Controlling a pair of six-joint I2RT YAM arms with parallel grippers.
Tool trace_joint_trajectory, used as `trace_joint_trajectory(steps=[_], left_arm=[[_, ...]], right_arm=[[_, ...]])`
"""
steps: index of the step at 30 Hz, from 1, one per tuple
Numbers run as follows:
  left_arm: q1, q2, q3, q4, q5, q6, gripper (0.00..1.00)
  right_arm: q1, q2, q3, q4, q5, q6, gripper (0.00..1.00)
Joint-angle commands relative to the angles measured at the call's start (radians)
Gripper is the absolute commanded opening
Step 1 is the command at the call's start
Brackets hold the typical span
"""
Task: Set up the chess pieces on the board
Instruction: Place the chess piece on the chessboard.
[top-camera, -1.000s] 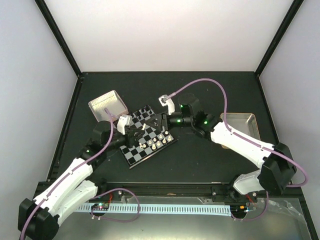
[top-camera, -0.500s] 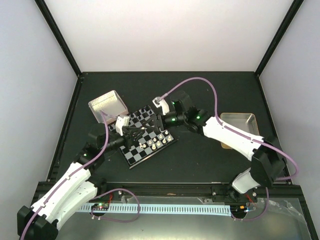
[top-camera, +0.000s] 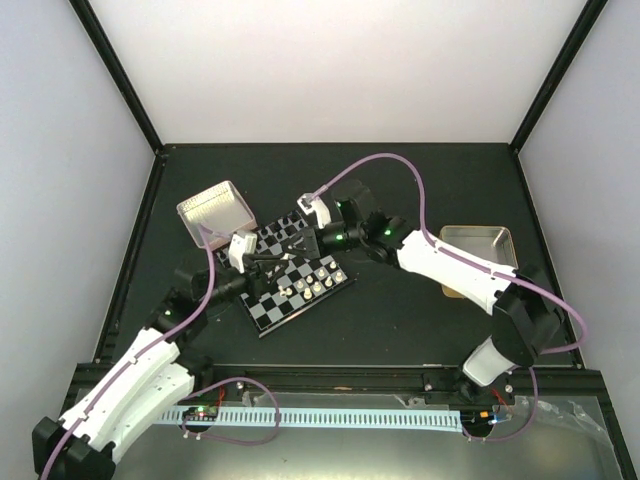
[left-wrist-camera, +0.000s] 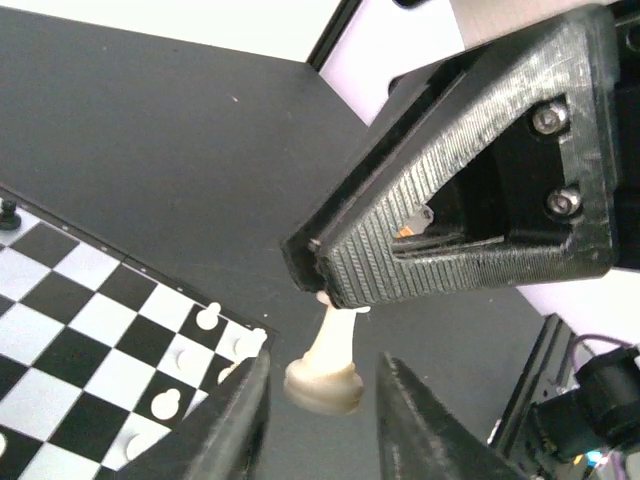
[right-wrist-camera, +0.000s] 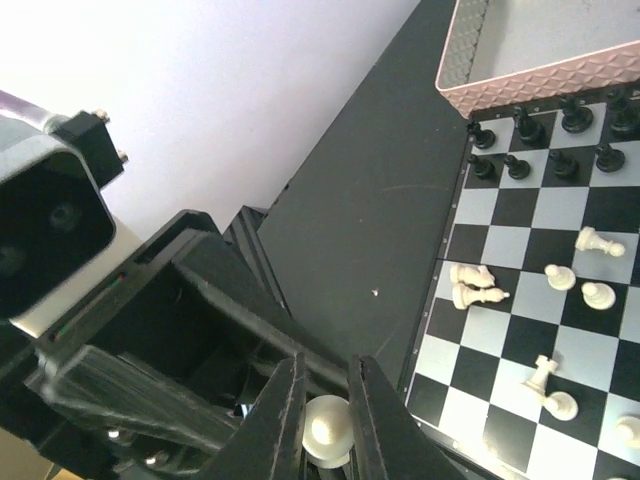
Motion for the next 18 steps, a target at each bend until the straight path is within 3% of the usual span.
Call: trace_joint_trajectory(steps=[1, 6, 13, 18], left_arm=[[-0.004, -0.025, 0.037, -0.043, -0.068, -0.006, 0.41], [-0.003, -0.056, 0.07, -0.161, -0.224, -0.014, 0.63], [-0.003, -0.16, 0.212, -0.456, -0.626, -0.049, 0.72], [-0.003, -0.199, 0.272, -0.517, -0.702, -0.016, 0.73]], right_arm=[[0.005, -0.062, -0.055, 0.045, 0.083, 0.012, 0.07], [0.011, -0.133, -0.11, 0.03, 0.321, -0.025, 0.07], [0.066, -0.162, -0.17, -0.001, 0.674, -0.129, 0.07], [0.164, -0.15, -0.213, 0.057, 0.821, -0.192, 0.07]])
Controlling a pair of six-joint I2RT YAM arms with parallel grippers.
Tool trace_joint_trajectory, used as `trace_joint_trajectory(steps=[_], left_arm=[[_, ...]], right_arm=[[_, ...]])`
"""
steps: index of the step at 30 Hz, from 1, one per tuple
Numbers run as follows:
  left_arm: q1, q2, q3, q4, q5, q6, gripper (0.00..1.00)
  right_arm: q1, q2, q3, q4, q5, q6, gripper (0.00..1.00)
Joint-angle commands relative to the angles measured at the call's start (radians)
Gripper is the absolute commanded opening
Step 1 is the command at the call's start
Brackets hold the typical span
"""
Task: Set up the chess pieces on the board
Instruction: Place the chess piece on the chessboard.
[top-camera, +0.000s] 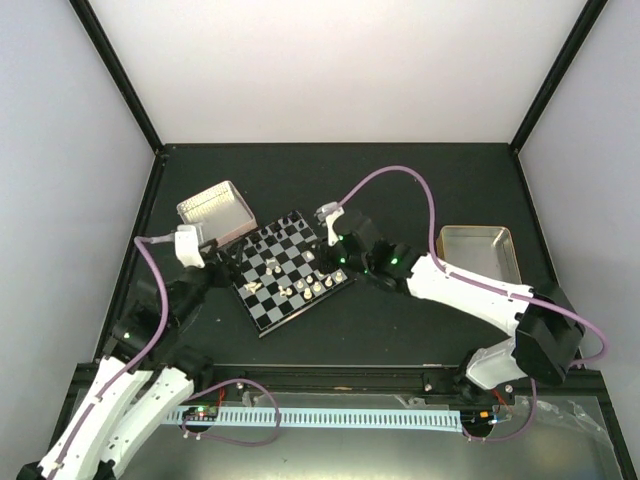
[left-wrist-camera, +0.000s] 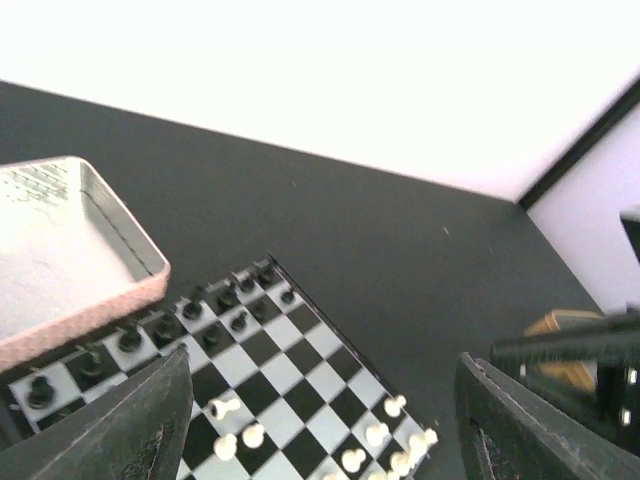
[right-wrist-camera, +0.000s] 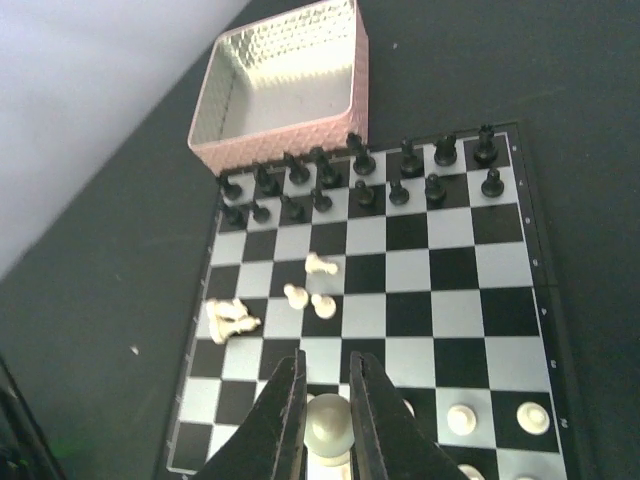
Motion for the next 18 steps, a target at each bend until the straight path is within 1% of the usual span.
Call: trace_joint_trajectory(steps=[1, 7, 14, 18], left_arm=[[-0.001, -0.03, 0.063, -0.114, -0.158, 0.02, 0.73], [-0.001, -0.062, 0.035, -0.131, -0.205, 0.047, 0.73], [-0.001, -0.086, -0.007, -0.133, -0.206, 0.052, 0.74], [-0.001, -0.083, -0.017, -0.129, -0.191, 0.051, 0.74]], right_arm=[[0.095, 0.004, -0.041, 0.062, 0.228, -0.096, 0.07], [0.237, 0.09, -0.049, 0.108, 0.358, -0.173, 0.07], [0.32, 0.217, -0.05, 0.158, 0.378, -0.173, 0.07], [0.333, 0.264, -0.049, 0.162, 0.377, -0.152, 0.07]])
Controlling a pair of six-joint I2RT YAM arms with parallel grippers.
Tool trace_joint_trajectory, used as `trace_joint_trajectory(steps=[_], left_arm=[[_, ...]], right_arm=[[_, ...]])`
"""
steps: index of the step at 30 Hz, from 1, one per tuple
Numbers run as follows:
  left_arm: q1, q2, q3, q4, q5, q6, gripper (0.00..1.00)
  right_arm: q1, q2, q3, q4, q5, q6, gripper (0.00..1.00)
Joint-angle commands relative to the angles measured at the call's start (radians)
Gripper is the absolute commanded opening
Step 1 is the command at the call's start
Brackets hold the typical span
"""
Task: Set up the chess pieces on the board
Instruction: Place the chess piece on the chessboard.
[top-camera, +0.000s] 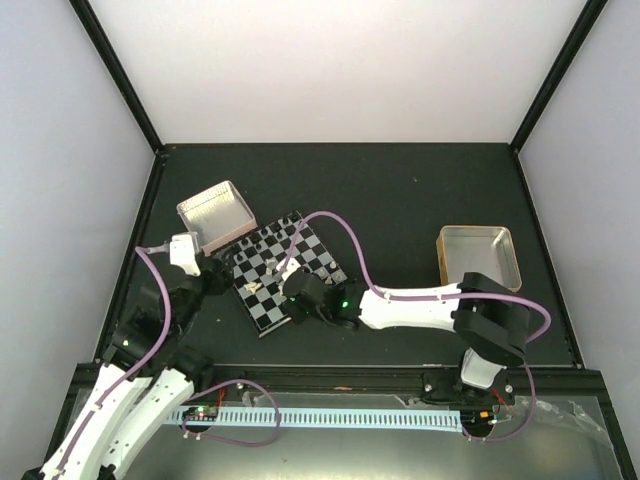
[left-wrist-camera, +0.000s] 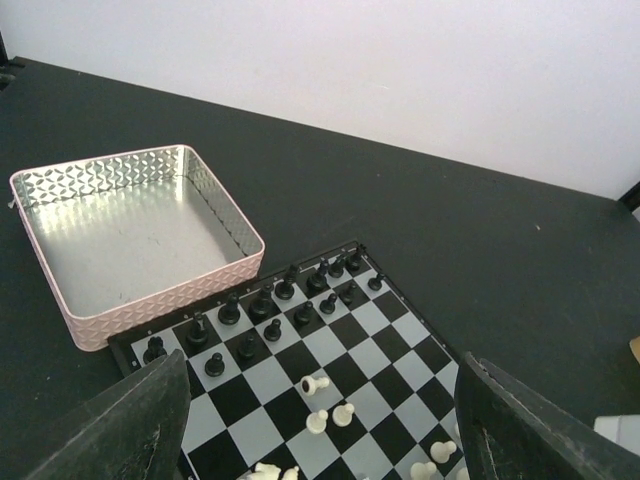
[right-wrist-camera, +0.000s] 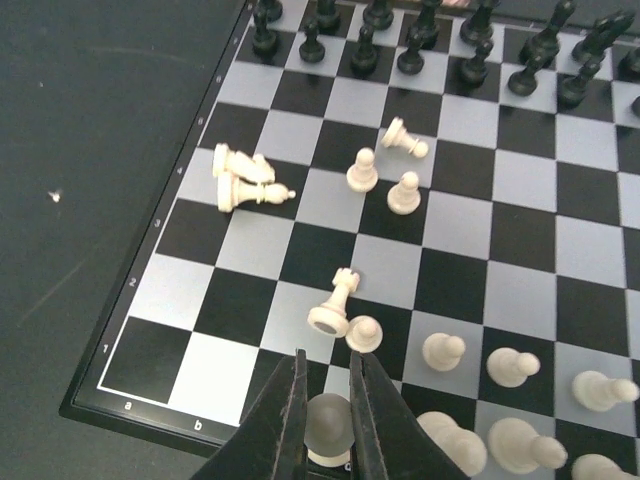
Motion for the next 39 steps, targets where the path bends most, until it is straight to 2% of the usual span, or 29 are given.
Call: trace_joint_trajectory(steps=[1, 22, 32, 39], left_arm=[[-0.001, -0.007, -0.004, -0.012, -0.008, 0.015, 0.74], [-0.001, 0.0, -0.012, -0.001, -0.002, 0.013, 0.76], [-0.001, 0.014, -0.01, 0.003, 0.001, 0.01, 0.77], [-0.001, 0.015, -0.012, 0.001, 0.002, 0.005, 0.77]], right_arm=[[0.014, 0.035, -0.006, 0.057, 0.046, 0.01, 0.07], [0.015, 0.14, -0.016, 0.084, 0.08, 0.037, 0.08], [0.014, 0.167, -0.004, 0.066, 0.105, 0.052, 0.14], [0.015, 0.132, -0.007, 0.029, 0.118, 0.062, 0.25]])
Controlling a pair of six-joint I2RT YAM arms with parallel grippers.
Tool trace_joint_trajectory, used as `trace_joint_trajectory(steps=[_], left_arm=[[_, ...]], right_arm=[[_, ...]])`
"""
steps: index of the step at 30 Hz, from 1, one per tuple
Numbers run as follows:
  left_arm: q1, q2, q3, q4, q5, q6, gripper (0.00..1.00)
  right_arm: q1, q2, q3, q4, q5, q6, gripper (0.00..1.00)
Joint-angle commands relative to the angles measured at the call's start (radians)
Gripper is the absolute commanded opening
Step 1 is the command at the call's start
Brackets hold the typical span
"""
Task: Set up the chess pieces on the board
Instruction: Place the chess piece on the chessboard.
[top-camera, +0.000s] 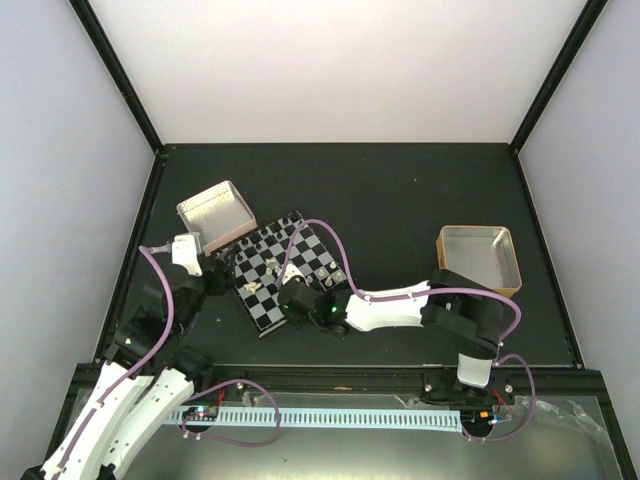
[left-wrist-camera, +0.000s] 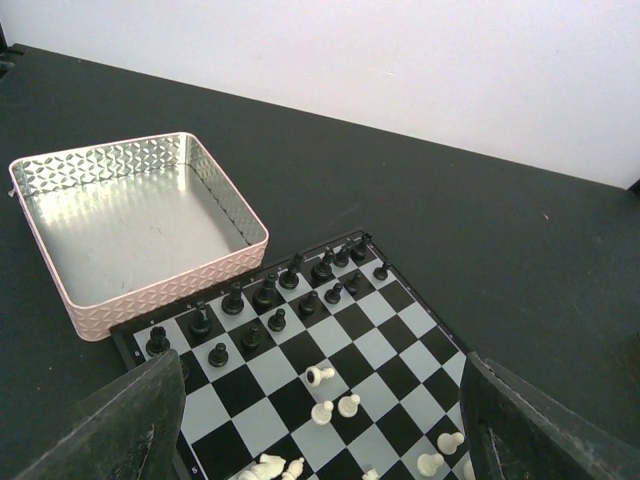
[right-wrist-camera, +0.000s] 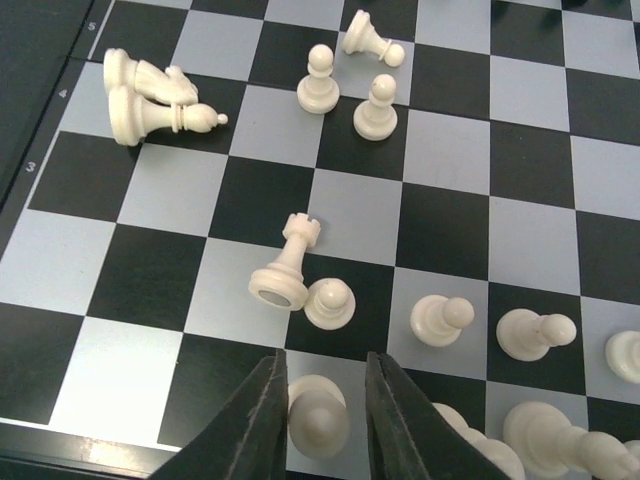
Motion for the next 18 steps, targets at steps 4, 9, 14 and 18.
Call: trace_joint_trajectory(steps=[4, 9, 14, 18], left_arm=[[-0.001, 0.01, 0.002, 0.003, 0.001, 0.003, 0.77], [0.0, 0.015, 0.004, 0.002, 0.002, 0.003, 0.77], [-0.001, 0.01, 0.005, -0.004, -0.001, 0.002, 0.77], [-0.001, -0.004, 0.013, -0.026, -0.041, -0.015, 0.77]], right_arm=[[0.004, -0.057, 0.002, -0.028, 0.051, 0.02, 0.3], [0.004, -0.099, 0.033, -0.069, 0.039, 0.023, 0.31], [0.001, -0.124, 0.087, -0.135, 0.01, 0.026, 0.33], [-0.012, -0.103, 0.17, -0.243, -0.051, 0.054, 0.33]])
